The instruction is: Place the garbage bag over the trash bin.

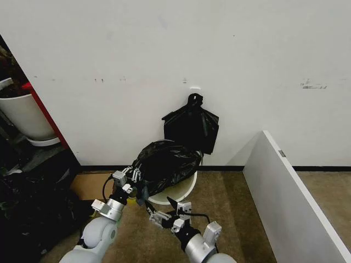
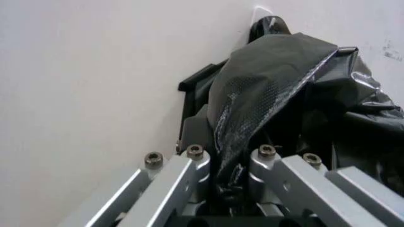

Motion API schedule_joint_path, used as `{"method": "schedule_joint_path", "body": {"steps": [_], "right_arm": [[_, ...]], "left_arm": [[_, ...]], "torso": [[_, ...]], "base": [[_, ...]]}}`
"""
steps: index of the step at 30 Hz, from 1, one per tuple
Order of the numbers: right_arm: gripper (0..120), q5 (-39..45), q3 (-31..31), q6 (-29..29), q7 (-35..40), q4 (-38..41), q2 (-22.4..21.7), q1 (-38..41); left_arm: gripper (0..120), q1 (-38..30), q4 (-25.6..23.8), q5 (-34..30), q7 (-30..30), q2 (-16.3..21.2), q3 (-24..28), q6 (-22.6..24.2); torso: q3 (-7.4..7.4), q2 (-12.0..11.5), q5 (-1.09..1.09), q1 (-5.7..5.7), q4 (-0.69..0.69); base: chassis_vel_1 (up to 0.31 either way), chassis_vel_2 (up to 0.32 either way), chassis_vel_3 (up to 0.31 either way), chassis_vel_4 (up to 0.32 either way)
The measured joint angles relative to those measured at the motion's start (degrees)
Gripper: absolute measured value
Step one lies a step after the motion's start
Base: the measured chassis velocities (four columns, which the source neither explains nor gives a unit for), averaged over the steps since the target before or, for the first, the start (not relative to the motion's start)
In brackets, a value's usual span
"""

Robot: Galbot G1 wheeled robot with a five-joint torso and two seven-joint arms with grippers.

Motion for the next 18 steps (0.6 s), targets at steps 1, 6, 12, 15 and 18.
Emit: {"method": "schedule_joint_path", "body": {"steps": [1, 6, 12, 15, 18], "right_arm": [[99, 0.00, 0.00, 0.00, 0.00, 0.00, 0.00, 0.00], [95, 1.17, 0.27, -0.15, 1.09, 0.09, 0.43, 0.14], [74, 2.63, 0.70, -0.37, 2.38, 0.03, 1.67, 0.48], [65, 3.14, 0.98, -0.65, 2.72, 0.02, 2.01, 0.71], [54, 3.35, 1.30, -0.76, 2.76, 0.00, 2.09, 0.83]], "left_arm": [[4, 0.00, 0.00, 0.00, 0.00, 0.00, 0.00, 0.00], [4, 0.05, -0.26, 0.42, 0.00, -0.19, 0.03, 0.05], [4, 0.16, -1.15, 0.91, -0.05, -0.60, 0.09, 0.26], [4, 0.34, -1.43, 1.16, -0.07, -0.70, 0.10, 0.27], [4, 0.55, -1.59, 1.30, -0.08, -0.69, 0.07, 0.27]], "torso": [[0.00, 0.00, 0.00, 0.00, 0.00], [0.00, 0.00, 0.00, 0.00, 0.00], [0.00, 0.00, 0.00, 0.01, -0.01], [0.00, 0.00, 0.00, 0.01, 0.00], [0.00, 0.00, 0.00, 0.01, -0.01]], "base": [[0.000, 0.000, 0.000, 0.000], [0.000, 0.000, 0.000, 0.000], [0.000, 0.000, 0.000, 0.000], [0.000, 0.000, 0.000, 0.000], [0.000, 0.000, 0.000, 0.000]]}}
